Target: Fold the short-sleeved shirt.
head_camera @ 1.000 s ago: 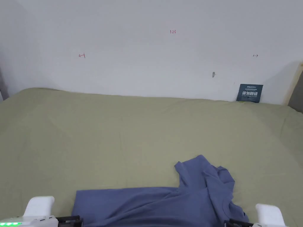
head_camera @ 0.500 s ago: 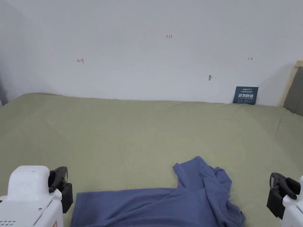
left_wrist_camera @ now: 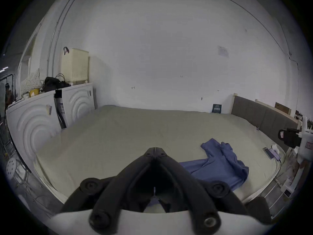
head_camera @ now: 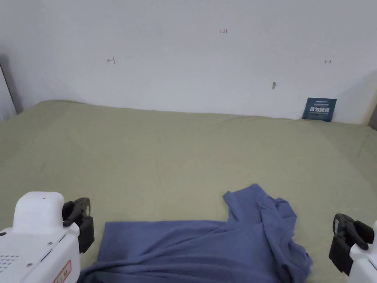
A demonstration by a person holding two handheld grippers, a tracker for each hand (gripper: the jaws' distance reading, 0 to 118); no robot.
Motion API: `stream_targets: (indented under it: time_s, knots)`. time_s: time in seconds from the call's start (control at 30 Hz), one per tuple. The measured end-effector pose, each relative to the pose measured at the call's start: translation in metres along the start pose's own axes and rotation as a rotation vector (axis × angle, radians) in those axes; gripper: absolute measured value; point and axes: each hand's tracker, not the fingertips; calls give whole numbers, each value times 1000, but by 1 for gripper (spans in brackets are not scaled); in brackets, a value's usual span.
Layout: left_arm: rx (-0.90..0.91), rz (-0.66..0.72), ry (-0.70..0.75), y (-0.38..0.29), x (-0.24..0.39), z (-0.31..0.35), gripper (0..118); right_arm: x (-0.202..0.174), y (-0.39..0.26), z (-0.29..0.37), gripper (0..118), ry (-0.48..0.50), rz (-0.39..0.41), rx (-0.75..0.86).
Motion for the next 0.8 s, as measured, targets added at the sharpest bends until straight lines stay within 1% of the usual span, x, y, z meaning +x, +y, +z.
stream_targets:
  time_s: [0.13, 0.33, 0.47, 0.5, 0.53, 0.57, 0.6, 0.63, 0.67, 0.7, 0.8]
  knots:
    - [-91, -7, 6, -6, -13, -10, 0, -6, -10, -5, 3, 22, -4, -30]
    - [-291, 102, -60, -24, -39, -41, 0, -17, -24, -14, 3, 63, 4, -89]
    - [-421, 114, -72, -35, -52, -69, 0, -24, -31, -18, 3, 83, 19, -112]
    - [-446, 112, -76, -37, -54, -74, 2, -24, -32, -19, 3, 86, 24, -116]
    - [-486, 112, -89, -39, -56, -81, 27, -25, -33, -20, 3, 87, 29, -122]
    - [-525, 111, -75, -42, -56, -87, 88, -26, -35, -21, 3, 89, 31, -128]
    - [-553, 113, -82, -45, -57, -93, 118, -26, -36, -23, 3, 93, 29, -135]
    - [-590, 122, -87, -50, -58, -100, 115, -26, -38, -25, 3, 95, 26, -144]
    - [-591, 128, -97, -55, -59, -101, 113, -26, -39, -27, 3, 96, 24, -151]
    - [-570, 121, -77, -54, -60, -107, 113, -26, -41, -28, 3, 95, 23, -157]
    - [-594, 128, -53, -64, -65, -115, 113, -25, -45, -32, 3, 93, 24, -175]
